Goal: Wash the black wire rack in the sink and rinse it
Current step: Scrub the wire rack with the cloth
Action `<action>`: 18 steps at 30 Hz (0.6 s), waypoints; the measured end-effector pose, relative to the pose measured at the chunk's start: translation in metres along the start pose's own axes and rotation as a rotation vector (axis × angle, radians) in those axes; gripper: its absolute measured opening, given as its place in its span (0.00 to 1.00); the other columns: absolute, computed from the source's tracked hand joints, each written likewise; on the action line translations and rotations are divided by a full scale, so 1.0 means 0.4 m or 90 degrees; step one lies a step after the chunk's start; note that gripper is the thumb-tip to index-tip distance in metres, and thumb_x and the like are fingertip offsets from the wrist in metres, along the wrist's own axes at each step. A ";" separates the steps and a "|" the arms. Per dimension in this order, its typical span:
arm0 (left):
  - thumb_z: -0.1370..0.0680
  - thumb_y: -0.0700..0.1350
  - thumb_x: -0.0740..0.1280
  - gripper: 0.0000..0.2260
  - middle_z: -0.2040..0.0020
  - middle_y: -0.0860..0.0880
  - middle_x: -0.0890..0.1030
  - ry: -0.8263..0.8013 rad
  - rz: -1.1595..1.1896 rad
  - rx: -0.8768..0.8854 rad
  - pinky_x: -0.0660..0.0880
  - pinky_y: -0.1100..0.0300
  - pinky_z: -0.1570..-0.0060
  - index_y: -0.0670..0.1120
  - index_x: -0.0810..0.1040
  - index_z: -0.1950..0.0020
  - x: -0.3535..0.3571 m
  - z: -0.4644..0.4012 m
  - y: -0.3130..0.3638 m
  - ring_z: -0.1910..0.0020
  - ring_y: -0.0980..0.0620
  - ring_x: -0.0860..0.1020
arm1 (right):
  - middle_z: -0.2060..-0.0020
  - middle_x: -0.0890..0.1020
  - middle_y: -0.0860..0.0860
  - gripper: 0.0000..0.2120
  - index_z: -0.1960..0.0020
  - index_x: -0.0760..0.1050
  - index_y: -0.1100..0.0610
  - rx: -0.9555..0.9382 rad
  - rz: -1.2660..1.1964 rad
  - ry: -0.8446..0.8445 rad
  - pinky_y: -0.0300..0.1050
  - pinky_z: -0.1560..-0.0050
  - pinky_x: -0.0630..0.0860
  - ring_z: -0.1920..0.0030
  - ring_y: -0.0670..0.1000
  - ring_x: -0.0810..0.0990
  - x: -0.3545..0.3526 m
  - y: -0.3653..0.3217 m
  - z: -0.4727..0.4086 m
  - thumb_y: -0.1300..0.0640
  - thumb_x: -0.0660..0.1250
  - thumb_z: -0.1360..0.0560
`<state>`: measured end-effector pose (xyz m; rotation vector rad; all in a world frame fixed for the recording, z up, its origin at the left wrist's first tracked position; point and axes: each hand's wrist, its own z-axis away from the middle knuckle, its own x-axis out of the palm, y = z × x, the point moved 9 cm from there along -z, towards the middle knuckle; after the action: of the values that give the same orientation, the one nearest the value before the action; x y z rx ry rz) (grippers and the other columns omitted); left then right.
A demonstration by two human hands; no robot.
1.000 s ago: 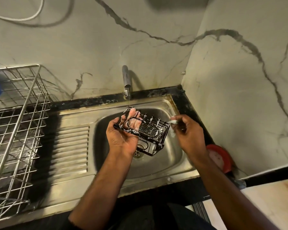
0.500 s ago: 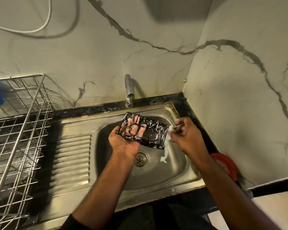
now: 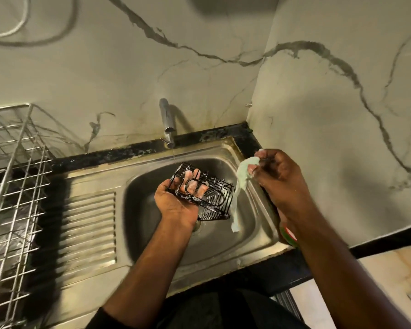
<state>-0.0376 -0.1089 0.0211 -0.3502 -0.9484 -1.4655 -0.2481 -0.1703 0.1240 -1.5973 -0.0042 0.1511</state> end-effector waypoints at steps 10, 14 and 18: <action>0.21 0.46 0.51 0.16 0.65 0.44 0.83 -0.037 -0.080 -0.075 0.71 0.53 0.56 0.45 0.74 0.62 0.060 -0.002 -0.171 0.71 0.48 0.75 | 0.51 0.79 0.56 0.12 0.37 0.71 0.60 -0.069 -0.169 0.105 0.61 0.49 0.82 0.52 0.64 0.86 -0.234 -0.089 0.036 0.69 0.62 0.19; 0.19 0.48 0.53 0.14 0.63 0.44 0.84 -0.067 -0.126 -0.092 0.75 0.52 0.54 0.49 0.71 0.61 0.090 0.015 -0.237 0.71 0.49 0.73 | 0.47 0.81 0.55 0.12 0.39 0.74 0.54 -0.110 -0.086 0.159 0.65 0.46 0.81 0.46 0.62 0.83 -0.318 -0.111 0.055 0.65 0.65 0.20; 0.18 0.49 0.53 0.13 0.63 0.43 0.85 -0.099 -0.159 -0.101 0.75 0.52 0.54 0.49 0.71 0.60 0.119 0.036 -0.289 0.74 0.50 0.72 | 0.44 0.79 0.54 0.13 0.42 0.75 0.50 -0.164 0.019 0.173 0.53 0.49 0.82 0.45 0.57 0.83 -0.375 -0.140 0.067 0.66 0.65 0.20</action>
<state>-0.1577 -0.1462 0.0249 -0.4810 -1.0298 -1.7677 -0.3944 -0.1563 0.1931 -1.8641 0.2179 -0.0470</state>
